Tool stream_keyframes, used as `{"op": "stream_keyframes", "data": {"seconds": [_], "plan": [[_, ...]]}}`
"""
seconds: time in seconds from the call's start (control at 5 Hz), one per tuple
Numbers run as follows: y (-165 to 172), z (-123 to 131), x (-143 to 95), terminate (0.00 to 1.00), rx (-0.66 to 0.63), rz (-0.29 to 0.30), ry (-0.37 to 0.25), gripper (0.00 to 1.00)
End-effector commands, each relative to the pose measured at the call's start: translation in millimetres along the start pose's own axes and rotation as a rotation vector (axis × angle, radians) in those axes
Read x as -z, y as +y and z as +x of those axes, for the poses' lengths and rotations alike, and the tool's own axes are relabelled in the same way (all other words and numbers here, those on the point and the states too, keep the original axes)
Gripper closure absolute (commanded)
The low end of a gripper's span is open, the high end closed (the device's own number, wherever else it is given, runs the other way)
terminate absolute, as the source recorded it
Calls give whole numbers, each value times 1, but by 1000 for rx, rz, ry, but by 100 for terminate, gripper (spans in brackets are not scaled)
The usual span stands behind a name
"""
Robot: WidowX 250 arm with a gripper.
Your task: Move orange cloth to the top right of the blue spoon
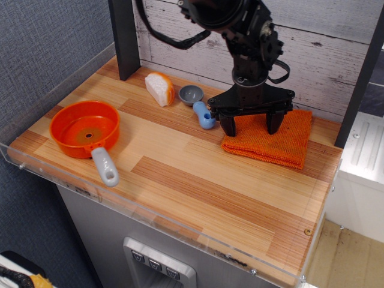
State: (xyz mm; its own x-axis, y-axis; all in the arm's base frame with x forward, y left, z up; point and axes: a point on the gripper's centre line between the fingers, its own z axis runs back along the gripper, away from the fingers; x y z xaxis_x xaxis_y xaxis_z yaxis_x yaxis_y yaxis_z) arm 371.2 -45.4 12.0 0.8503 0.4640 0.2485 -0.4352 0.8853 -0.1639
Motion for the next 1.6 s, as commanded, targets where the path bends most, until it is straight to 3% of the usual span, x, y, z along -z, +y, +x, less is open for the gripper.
{"op": "stream_keyframes", "data": {"seconds": [0.0, 0.8, 1.4], "plan": [[-11, 18, -48, 0, -9, -51, -110, 0], [-50, 40, -136, 0, -35, -195, -285, 0], [-35, 43, -155, 0, -56, -182, -350, 0]]}}
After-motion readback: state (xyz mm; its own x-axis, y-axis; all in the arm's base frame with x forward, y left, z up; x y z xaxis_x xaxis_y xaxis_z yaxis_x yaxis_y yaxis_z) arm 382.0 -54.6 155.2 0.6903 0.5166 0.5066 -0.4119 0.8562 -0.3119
